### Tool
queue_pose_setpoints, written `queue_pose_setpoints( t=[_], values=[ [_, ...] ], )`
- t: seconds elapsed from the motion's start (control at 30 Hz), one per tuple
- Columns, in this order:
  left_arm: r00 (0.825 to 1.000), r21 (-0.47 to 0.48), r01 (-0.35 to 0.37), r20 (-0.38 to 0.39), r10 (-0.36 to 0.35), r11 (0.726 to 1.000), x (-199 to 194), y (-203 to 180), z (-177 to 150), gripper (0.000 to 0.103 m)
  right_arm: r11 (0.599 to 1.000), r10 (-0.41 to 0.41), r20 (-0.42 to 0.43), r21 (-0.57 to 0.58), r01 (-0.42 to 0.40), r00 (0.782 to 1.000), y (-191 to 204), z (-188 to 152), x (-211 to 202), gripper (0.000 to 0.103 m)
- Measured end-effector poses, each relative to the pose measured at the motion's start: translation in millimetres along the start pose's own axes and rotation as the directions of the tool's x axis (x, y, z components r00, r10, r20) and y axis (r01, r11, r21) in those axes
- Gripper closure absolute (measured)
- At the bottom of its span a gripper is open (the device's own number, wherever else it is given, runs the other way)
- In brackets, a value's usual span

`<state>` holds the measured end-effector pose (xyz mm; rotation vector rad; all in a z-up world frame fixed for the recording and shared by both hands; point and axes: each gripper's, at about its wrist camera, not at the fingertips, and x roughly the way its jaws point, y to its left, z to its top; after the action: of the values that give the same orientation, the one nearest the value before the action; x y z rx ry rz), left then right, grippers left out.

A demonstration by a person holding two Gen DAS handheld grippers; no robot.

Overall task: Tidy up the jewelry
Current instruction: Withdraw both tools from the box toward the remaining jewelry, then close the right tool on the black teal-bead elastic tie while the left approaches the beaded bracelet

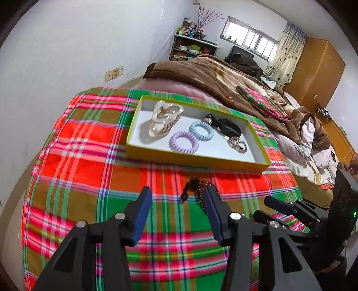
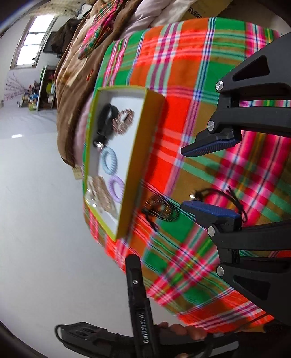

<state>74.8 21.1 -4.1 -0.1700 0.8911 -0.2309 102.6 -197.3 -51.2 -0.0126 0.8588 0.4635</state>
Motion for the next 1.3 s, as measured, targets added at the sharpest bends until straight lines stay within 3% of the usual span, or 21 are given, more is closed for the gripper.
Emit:
queue_pose_setpoints(
  t=[0.4,0.47,0.5,0.83,0.9,0.97,1.3],
  values=[
    [1.0,-0.034,0.006,-0.024,-0.007,0.999,-2.9,16.7,-17.6,0.053,0.997,0.022,-0.08,-0.073,-0.027,0.997,20.4,-8.3,23.7,0.059],
    [1.0,-0.037,0.001,-0.03,-0.002,0.999,-2.3,18.7,-19.9,0.053,0.997,0.018,-0.086,-0.078,-0.025,0.996,22.0,-7.5,28.4,0.048],
    [1.0,-0.04,0.0,-0.032,-0.001,0.999,-2.4,19.8,-21.2,0.053,0.996,0.018,-0.087,-0.08,-0.025,0.996,22.6,-7.4,29.3,0.047],
    [0.999,-0.043,-0.006,-0.049,0.004,0.999,-0.6,22.1,-25.9,0.053,0.997,-0.005,-0.084,-0.075,-0.001,0.996,26.0,-6.0,33.5,0.047],
    [0.999,-0.039,-0.005,-0.054,0.003,0.999,0.6,20.8,-26.1,0.053,0.997,-0.008,-0.083,-0.074,0.002,0.996,26.4,-6.1,33.1,0.049],
    [0.998,-0.036,-0.006,-0.058,0.004,0.999,1.7,19.4,-26.4,0.053,0.997,-0.008,-0.083,-0.08,0.002,0.997,27.8,-6.9,32.4,0.061],
    [0.997,-0.029,-0.018,-0.071,0.016,0.999,5.8,14.4,-26.3,0.053,0.998,0.012,-0.077,-0.067,-0.017,0.997,25.5,-7.7,29.5,0.079]
  ],
)
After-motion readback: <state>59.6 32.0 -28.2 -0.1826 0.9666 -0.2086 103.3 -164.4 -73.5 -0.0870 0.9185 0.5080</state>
